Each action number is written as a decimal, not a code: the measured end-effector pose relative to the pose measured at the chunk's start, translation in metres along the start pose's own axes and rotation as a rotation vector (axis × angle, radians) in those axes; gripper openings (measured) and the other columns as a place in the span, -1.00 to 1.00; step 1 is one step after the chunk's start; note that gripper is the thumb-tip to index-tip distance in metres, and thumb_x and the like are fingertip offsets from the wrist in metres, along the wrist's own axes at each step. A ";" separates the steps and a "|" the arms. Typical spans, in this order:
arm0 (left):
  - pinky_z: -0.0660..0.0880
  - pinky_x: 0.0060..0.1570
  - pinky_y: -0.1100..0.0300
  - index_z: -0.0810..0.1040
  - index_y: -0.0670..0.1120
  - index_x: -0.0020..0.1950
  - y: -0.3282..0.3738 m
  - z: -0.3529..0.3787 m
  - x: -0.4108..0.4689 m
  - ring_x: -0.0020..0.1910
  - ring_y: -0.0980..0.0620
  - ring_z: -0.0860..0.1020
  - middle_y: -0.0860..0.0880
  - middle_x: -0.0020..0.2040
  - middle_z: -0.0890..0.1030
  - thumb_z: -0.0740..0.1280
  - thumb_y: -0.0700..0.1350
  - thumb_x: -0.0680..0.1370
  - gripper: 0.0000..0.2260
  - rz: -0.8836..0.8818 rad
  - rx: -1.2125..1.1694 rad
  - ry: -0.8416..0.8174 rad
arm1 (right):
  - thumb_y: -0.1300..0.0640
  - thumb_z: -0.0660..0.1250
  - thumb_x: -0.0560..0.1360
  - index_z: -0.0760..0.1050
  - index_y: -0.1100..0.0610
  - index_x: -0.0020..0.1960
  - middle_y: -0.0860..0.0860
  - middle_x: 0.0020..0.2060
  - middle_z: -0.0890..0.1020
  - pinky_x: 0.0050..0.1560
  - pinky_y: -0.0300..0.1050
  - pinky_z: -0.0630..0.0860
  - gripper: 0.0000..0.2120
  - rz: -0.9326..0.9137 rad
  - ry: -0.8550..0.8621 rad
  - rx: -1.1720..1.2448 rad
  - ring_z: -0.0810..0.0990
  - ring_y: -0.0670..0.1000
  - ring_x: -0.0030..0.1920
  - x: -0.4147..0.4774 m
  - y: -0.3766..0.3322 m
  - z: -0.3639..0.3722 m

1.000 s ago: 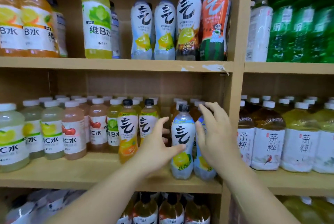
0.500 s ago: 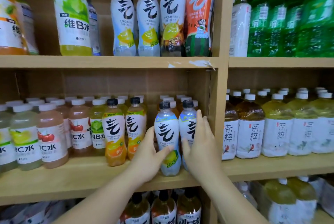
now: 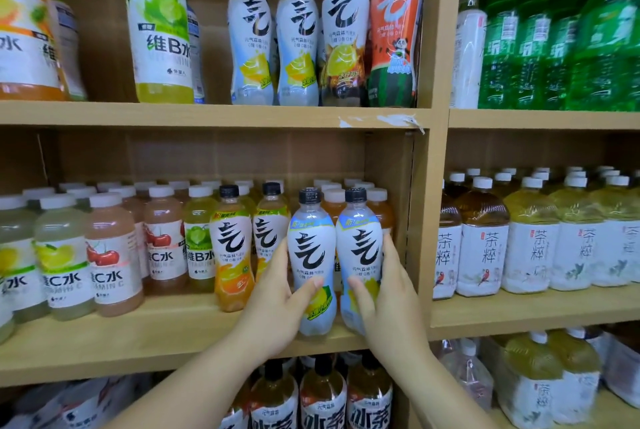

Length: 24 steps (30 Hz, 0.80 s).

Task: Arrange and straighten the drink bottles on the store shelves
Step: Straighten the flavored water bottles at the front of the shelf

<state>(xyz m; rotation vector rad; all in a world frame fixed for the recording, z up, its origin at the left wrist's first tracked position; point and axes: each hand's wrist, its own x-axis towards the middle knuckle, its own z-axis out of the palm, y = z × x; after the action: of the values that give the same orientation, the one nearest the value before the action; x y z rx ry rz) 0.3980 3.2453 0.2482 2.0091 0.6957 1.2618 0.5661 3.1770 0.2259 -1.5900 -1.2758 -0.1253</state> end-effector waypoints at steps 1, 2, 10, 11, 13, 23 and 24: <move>0.45 0.39 0.01 0.30 0.28 0.48 0.007 -0.005 -0.001 0.39 0.27 0.46 0.29 0.37 0.52 0.41 -0.08 0.60 -0.46 0.022 -0.012 0.009 | -0.03 0.36 0.60 -0.03 -0.08 0.66 -0.10 0.55 0.33 0.35 -0.30 0.23 -0.21 -0.016 0.008 0.009 0.31 -0.10 0.50 -0.001 -0.006 -0.003; 0.47 0.38 -0.02 0.31 0.25 0.48 0.015 -0.011 -0.002 0.38 0.25 0.48 0.28 0.36 0.54 0.40 -0.09 0.60 -0.48 0.041 -0.018 0.020 | -0.05 0.36 0.60 -0.04 -0.10 0.66 -0.13 0.55 0.32 0.36 -0.30 0.23 -0.21 -0.033 0.016 0.027 0.30 -0.12 0.50 -0.001 -0.013 -0.006; 0.42 0.33 0.27 0.29 0.25 0.52 0.103 -0.083 -0.002 0.43 0.32 0.40 0.36 0.41 0.46 0.36 0.00 0.62 -0.49 0.425 0.073 0.138 | -0.30 0.31 0.52 0.04 -0.37 0.58 -0.29 0.40 0.49 0.33 0.08 0.53 -0.28 -0.237 0.174 0.302 0.47 -0.18 0.39 0.017 -0.107 -0.048; 0.41 0.31 0.34 0.32 0.25 0.50 0.113 -0.091 0.001 0.42 0.33 0.41 0.36 0.39 0.48 0.36 0.00 0.60 -0.50 0.454 0.075 0.162 | -0.24 0.36 0.52 0.08 -0.35 0.58 -0.27 0.36 0.53 0.29 0.08 0.55 -0.27 -0.270 0.181 0.324 0.51 -0.16 0.36 0.022 -0.119 -0.052; 0.44 0.33 0.25 0.35 0.21 0.49 0.134 -0.106 0.009 0.41 0.27 0.44 0.31 0.38 0.52 0.36 -0.03 0.58 -0.51 0.510 0.076 0.167 | -0.12 0.42 0.54 0.17 -0.29 0.57 -0.27 0.29 0.58 0.27 0.02 0.57 -0.31 -0.341 0.187 0.358 0.55 -0.19 0.31 0.035 -0.143 -0.063; 0.56 0.05 0.33 0.47 0.06 0.38 0.198 -0.158 0.108 0.12 0.32 0.61 0.24 0.16 0.65 0.36 -0.15 0.64 -0.68 0.513 0.073 0.271 | 0.00 0.43 0.58 0.22 -0.04 0.58 -0.16 0.30 0.58 0.18 -0.09 0.63 -0.34 -0.486 0.212 0.390 0.58 -0.18 0.26 0.136 -0.228 -0.080; 0.58 0.09 0.26 0.48 0.06 0.39 0.196 -0.160 0.119 0.12 0.29 0.62 0.22 0.17 0.66 0.36 -0.14 0.64 -0.68 0.485 0.075 0.274 | 0.00 0.44 0.57 0.23 -0.03 0.57 -0.14 0.29 0.59 0.17 -0.09 0.63 -0.35 -0.474 0.212 0.380 0.59 -0.17 0.24 0.144 -0.230 -0.078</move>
<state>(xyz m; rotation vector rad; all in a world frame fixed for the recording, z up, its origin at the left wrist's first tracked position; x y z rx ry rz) 0.3165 3.2447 0.5154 2.1665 0.3870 1.8407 0.4907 3.1872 0.4975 -0.9101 -1.3907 -0.3193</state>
